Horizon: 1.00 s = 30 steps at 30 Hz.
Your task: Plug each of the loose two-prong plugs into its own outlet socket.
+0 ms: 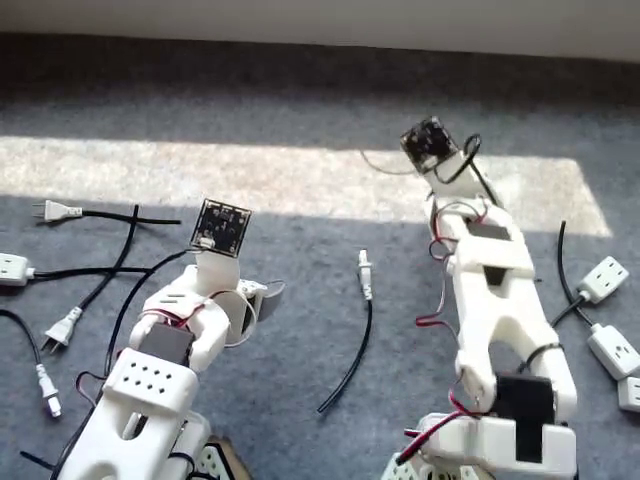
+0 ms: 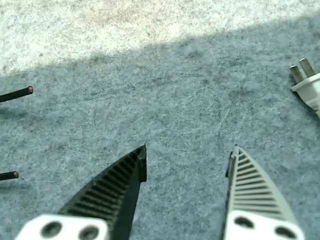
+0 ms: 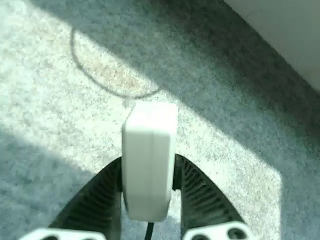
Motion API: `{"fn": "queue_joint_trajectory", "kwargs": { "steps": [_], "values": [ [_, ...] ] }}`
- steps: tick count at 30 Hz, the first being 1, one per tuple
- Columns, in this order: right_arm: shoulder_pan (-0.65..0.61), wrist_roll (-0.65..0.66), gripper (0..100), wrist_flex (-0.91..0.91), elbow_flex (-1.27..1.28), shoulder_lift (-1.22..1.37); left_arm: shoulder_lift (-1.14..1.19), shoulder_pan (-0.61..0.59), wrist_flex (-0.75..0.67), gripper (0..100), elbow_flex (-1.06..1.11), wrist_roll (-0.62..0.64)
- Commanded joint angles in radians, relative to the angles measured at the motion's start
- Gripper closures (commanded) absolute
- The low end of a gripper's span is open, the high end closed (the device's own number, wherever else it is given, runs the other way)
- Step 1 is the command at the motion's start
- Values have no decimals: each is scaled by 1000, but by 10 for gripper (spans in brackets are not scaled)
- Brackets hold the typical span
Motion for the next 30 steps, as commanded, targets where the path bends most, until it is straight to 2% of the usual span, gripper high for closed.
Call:
{"fn": "queue_joint_trajectory", "kwargs": {
  "steps": [1, 12, 14, 17, 21, 26, 30],
  "values": [
    [-1, 28, 983, 2, 239, -326, -4, 15, -51, 733, 7, 3],
    [-4, 26, 981, 2, 957, -1101, -12, 12, -48, 738, 10, 3],
    [-4, -20, 981, 2, 1026, -1190, -12, 18, -48, 738, 16, 3],
    [-2, -137, 981, 15, 1058, -1282, -13, 19, -48, 738, 22, 3],
    [-30, -279, 981, 130, 1029, -1353, -13, 50, -48, 738, 22, 5],
    [-110, -347, 981, 151, 1021, -1372, -4, 137, -54, 735, 22, 5],
    [-140, -420, 981, 153, 967, -1316, -4, 130, -83, 734, 30, 6]
  ]
}}
